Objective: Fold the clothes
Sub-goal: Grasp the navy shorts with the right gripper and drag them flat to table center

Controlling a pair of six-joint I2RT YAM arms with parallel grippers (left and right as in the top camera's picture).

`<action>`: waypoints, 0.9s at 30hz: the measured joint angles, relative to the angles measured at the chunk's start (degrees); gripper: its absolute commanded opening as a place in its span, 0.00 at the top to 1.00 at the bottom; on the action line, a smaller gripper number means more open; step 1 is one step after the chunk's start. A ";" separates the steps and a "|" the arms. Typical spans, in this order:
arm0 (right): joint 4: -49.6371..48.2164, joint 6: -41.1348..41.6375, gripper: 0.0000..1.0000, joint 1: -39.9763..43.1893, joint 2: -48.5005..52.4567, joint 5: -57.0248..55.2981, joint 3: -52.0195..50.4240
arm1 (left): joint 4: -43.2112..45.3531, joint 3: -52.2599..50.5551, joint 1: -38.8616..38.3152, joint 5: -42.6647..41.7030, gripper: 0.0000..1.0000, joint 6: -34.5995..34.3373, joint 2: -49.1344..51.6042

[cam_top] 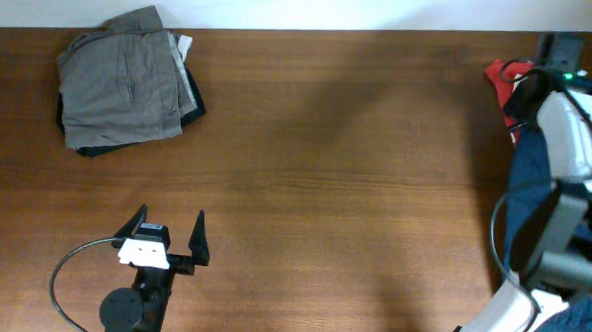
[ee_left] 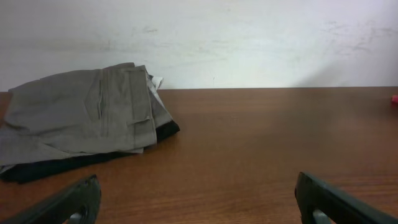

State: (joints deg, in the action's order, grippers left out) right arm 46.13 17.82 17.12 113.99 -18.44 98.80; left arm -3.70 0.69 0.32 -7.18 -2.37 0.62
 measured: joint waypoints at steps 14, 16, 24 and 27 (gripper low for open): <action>5.75 -0.35 0.96 -29.03 -20.90 10.38 0.17 | 0.02 0.00 0.00 -0.13 0.01 0.00 0.00; 2.89 -0.48 0.96 -38.86 -17.97 12.87 0.22 | 0.00 0.00 0.00 -0.13 0.01 0.00 0.00; 0.90 0.44 0.01 -59.98 -7.96 19.85 0.22 | 0.02 0.00 0.00 -0.13 0.01 0.00 0.00; 8.28 0.39 0.01 -55.21 -10.38 19.41 0.42 | 0.00 0.00 0.00 -0.13 0.01 0.00 0.00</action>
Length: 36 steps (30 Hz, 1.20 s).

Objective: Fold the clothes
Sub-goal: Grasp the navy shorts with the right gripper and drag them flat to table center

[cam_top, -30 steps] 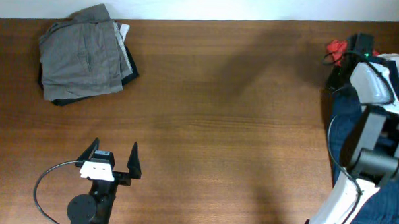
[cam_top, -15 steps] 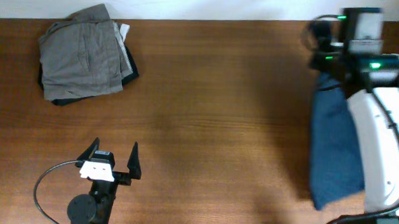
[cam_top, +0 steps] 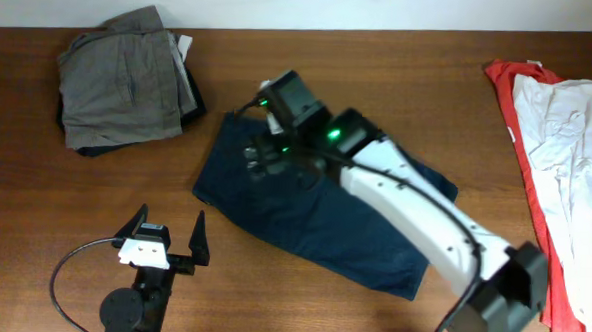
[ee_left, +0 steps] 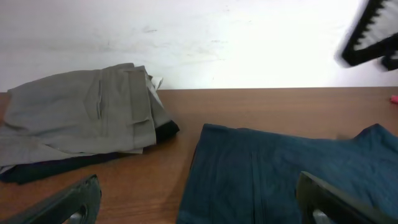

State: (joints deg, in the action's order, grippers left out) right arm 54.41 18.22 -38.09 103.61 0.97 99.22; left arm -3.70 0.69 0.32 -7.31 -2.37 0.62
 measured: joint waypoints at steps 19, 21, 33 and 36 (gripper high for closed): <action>0.72 3.98 0.00 44.30 -1.92 2.40 -33.75 | 0.02 0.00 0.00 0.00 0.01 0.00 0.00; -3.41 4.07 0.05 44.30 -1.90 3.43 -37.55 | 0.02 0.00 0.00 -0.02 0.01 0.00 0.02; -18.82 4.50 0.96 44.33 -4.02 4.55 -45.46 | 0.02 0.00 0.00 -0.02 0.01 0.00 0.00; -25.53 4.50 0.96 44.30 -3.67 4.72 -45.81 | 0.00 0.00 0.00 -0.02 0.01 0.00 0.00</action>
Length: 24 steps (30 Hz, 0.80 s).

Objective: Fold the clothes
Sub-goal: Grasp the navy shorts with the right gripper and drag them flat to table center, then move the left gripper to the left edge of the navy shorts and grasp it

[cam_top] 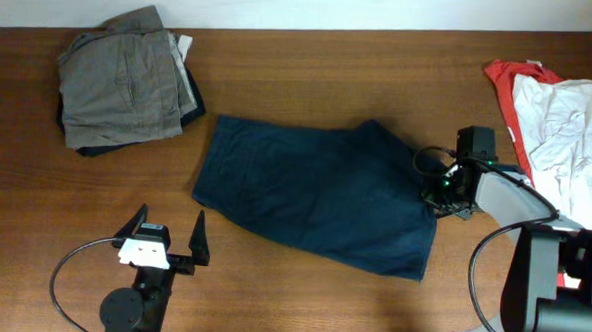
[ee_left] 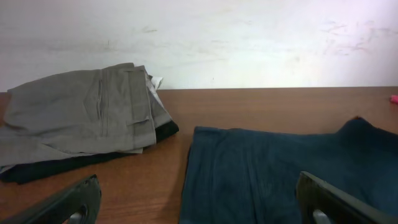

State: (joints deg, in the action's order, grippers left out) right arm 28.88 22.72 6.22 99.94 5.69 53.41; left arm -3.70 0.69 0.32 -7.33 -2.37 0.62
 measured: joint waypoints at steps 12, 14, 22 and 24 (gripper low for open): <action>29.97 -7.10 0.01 -1.20 1.84 0.55 36.00 | 0.02 0.00 0.00 0.00 0.01 0.00 0.02; 30.14 -6.91 0.01 -2.14 1.86 0.28 36.04 | 0.02 0.02 0.00 0.00 0.01 0.00 0.00; 30.77 -4.66 0.01 5.22 1.86 -3.50 36.04 | 0.02 0.02 0.00 0.00 0.01 0.00 0.00; 30.77 -4.66 0.01 5.20 1.86 -3.50 36.04 | 0.02 0.00 0.00 0.07 0.01 0.00 0.00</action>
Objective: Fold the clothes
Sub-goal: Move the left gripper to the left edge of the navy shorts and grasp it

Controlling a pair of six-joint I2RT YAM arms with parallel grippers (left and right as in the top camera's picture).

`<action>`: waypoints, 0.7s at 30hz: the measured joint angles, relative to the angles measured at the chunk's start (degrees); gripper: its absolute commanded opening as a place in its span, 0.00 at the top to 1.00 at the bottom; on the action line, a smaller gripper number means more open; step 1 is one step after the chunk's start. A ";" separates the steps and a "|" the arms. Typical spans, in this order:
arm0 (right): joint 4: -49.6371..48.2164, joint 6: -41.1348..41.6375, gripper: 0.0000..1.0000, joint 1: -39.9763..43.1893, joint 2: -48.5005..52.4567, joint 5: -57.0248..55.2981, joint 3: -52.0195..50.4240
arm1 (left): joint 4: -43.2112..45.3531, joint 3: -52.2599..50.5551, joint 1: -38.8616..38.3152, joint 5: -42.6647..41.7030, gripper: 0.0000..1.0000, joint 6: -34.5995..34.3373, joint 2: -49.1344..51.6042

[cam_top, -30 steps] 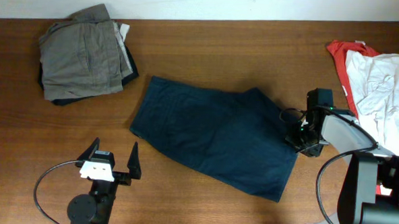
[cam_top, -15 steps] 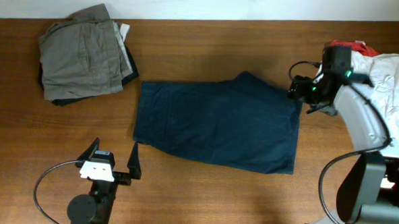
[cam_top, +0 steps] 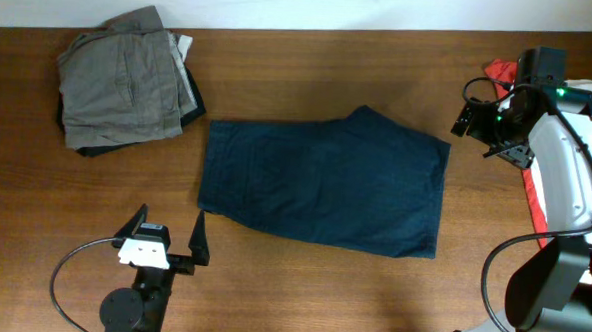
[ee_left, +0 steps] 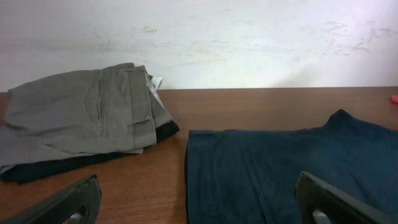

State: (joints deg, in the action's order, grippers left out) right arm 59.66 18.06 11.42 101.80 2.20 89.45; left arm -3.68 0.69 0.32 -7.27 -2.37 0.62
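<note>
Navy blue shorts [cam_top: 320,187] lie spread flat in the middle of the table, and they also fill the lower right of the left wrist view [ee_left: 280,168]. My left gripper [cam_top: 165,238] rests open near the front edge, just short of the shorts' left corner. Its fingers [ee_left: 68,202] frame bare wood and blue cloth, holding nothing. My right gripper [cam_top: 486,132] hovers open just past the shorts' upper right corner, apart from the cloth.
A folded grey pile on dark cloth [cam_top: 125,78] sits at the back left, also seen in the left wrist view [ee_left: 81,118]. Red cloth [cam_top: 495,70] and white cloth lie at the right edge, partly under the right arm. A white wall [ee_left: 199,37] lies behind the table.
The right gripper was at the shorts' right edge; now it is up and to the right, clear of them. The shorts lie flatter, reaching farther right. The left arm has not moved.
At first the table's middle was bare and the right arm was over the clothes at the right edge. Then the blue shorts lay in the middle with the right gripper at their left end. Later it was at their right edge; now they lie spread flat.
</note>
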 measured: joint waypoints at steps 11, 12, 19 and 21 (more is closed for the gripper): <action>0.07 -0.02 0.01 0.00 0.00 -0.02 0.00 | 2.45 6.62 0.00 -17.40 0.01 -1.75 2.16; 0.13 0.00 0.01 0.00 0.00 0.00 0.00 | -0.02 9.79 0.00 -17.22 0.01 -1.16 4.31; 0.02 0.00 0.01 0.00 0.02 -0.26 0.02 | -31.52 45.64 -0.04 -11.69 0.01 5.46 46.82; 0.07 0.00 0.01 0.00 0.04 -0.31 0.02 | -43.43 55.71 -0.17 -10.03 0.01 6.05 58.69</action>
State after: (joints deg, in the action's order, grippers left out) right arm 59.72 18.06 11.42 101.84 1.89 89.47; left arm -47.11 56.40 0.14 -17.30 3.68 59.31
